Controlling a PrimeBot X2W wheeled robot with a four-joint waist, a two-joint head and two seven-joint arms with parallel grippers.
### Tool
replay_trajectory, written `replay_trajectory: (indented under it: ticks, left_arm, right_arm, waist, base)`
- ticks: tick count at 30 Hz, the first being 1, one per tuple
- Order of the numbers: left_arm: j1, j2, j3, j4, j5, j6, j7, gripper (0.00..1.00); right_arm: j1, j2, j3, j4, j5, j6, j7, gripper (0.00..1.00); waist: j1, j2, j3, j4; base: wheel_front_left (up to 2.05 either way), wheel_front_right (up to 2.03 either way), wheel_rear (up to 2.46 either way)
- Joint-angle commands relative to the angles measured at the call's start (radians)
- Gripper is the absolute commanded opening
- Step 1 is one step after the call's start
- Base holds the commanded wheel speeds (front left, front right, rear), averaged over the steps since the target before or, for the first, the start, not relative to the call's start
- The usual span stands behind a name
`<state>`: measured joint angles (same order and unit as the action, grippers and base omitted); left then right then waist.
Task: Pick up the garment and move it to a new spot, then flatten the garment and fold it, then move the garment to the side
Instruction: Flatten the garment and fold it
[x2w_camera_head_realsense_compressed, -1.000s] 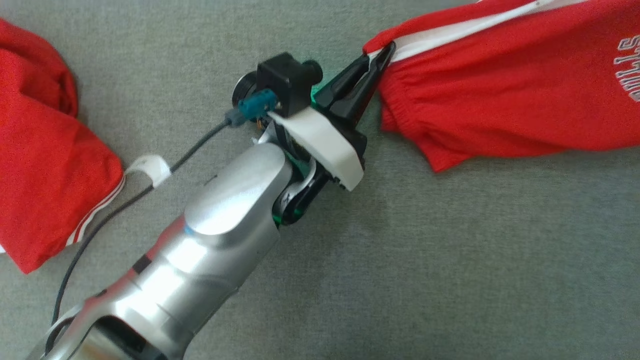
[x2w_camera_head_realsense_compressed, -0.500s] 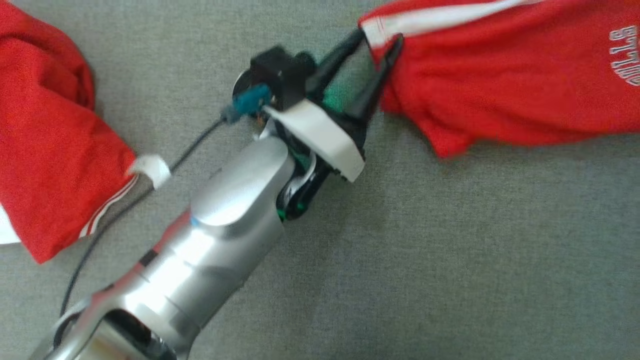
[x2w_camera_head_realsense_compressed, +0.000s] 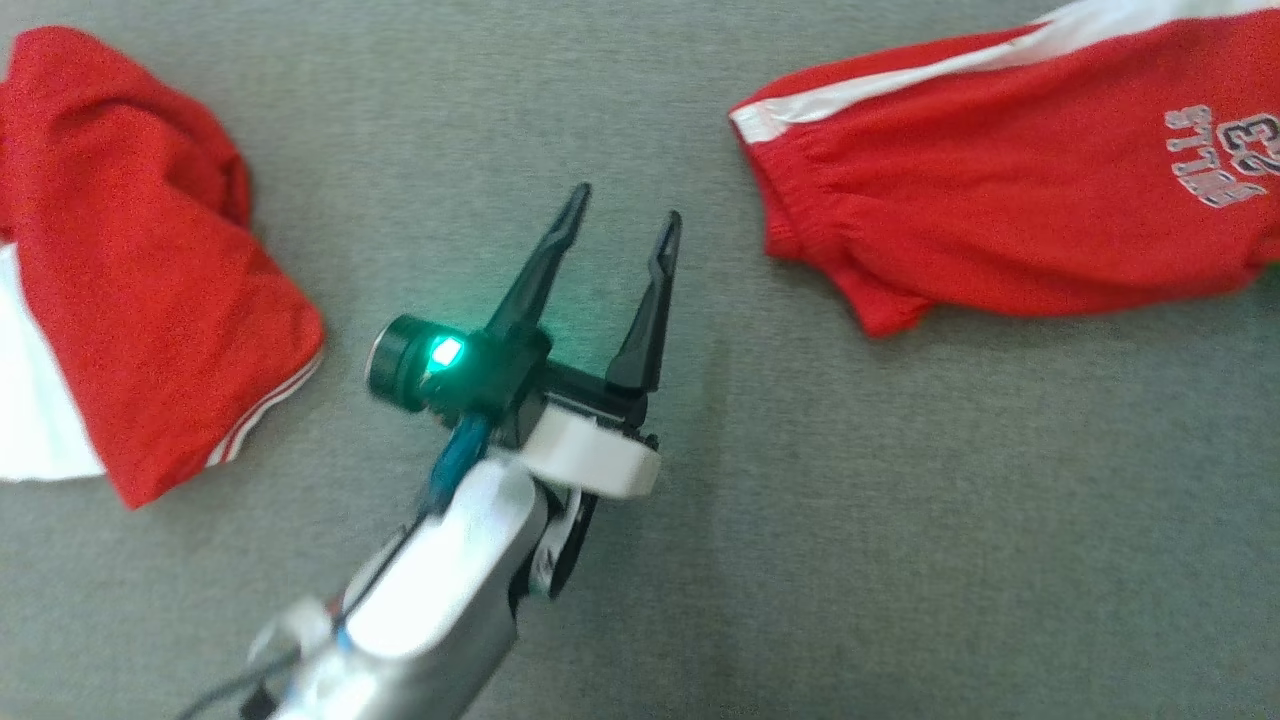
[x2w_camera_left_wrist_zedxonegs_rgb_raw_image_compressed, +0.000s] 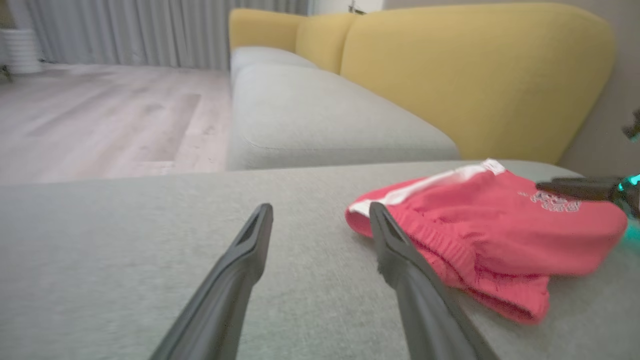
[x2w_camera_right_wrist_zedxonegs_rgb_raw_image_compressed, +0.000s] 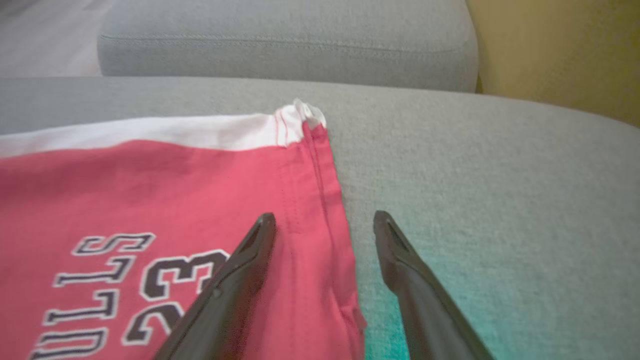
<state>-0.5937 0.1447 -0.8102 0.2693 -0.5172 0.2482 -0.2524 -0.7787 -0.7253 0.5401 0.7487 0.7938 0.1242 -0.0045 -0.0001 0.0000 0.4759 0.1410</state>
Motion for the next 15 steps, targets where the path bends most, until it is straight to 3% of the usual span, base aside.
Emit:
replay_trajectory:
  ticks: [1, 4, 6, 7, 8, 9, 10, 15]
  left_arm:
    - [0.043, 0.009, 0.072, -0.092, 0.051, 0.032, -0.009, 1.00]
    - [0.143, -0.015, 0.148, -0.199, 0.127, 0.063, -0.009, 1.00]
    - [0.204, -0.035, 0.190, -0.248, 0.156, 0.060, -0.009, 1.00]
    - [0.229, -0.043, 0.208, -0.264, 0.170, 0.056, -0.009, 1.00]
    - [0.252, -0.050, 0.225, -0.278, 0.186, 0.052, -0.009, 1.00]
    - [0.252, -0.050, 0.225, -0.278, 0.186, 0.052, -0.009, 1.00]
    - [0.274, -0.056, 0.238, -0.287, 0.200, 0.046, -0.009, 1.00]
    - [0.349, -0.078, 0.288, -0.303, 0.246, 0.004, -0.009, 1.00]
  right_arm:
    - [0.034, -0.031, -0.009, 0.016, 0.009, 0.007, 0.006, 1.00]
    - [0.057, -0.019, -0.026, 0.081, 0.038, 0.007, 0.044, 1.00]
    - [0.078, -0.004, -0.032, 0.110, 0.086, 0.007, 0.102, 1.00]
    - [0.093, 0.003, -0.030, 0.112, 0.114, 0.007, 0.139, 0.95]
    - [0.106, 0.006, -0.030, 0.108, 0.145, 0.007, 0.169, 0.37]
    - [0.106, 0.006, -0.030, 0.108, 0.145, 0.007, 0.169, 0.37]
    - [0.116, 0.006, -0.034, 0.101, 0.172, 0.007, 0.184, 0.00]
    - [0.142, -0.038, -0.032, 0.081, 0.183, 0.007, 0.132, 0.00]
  waist:
    - [0.0001, 0.0000, -0.011, 0.027]
    - [0.0001, 0.0000, -0.022, 0.062]
    - [0.0001, 0.0000, -0.031, 0.085]
    - [0.0001, 0.0000, -0.036, 0.094]
    - [0.0001, 0.0000, -0.042, 0.102]
    - [0.0001, 0.0000, -0.042, 0.102]
    - [0.0001, 0.0000, -0.048, 0.107]
    - [0.0001, 0.0000, -0.096, 0.089]
  base:
    - [0.00, 0.00, 0.00]
    - [0.00, 0.00, 0.00]
    - [0.00, 0.00, 0.00]
    - [0.00, 0.00, 0.00]
    - [0.00, 0.00, 0.00]
    - [0.00, 0.00, 0.00]
    - [0.00, 0.00, 0.00]
    - [0.00, 0.00, 0.00]
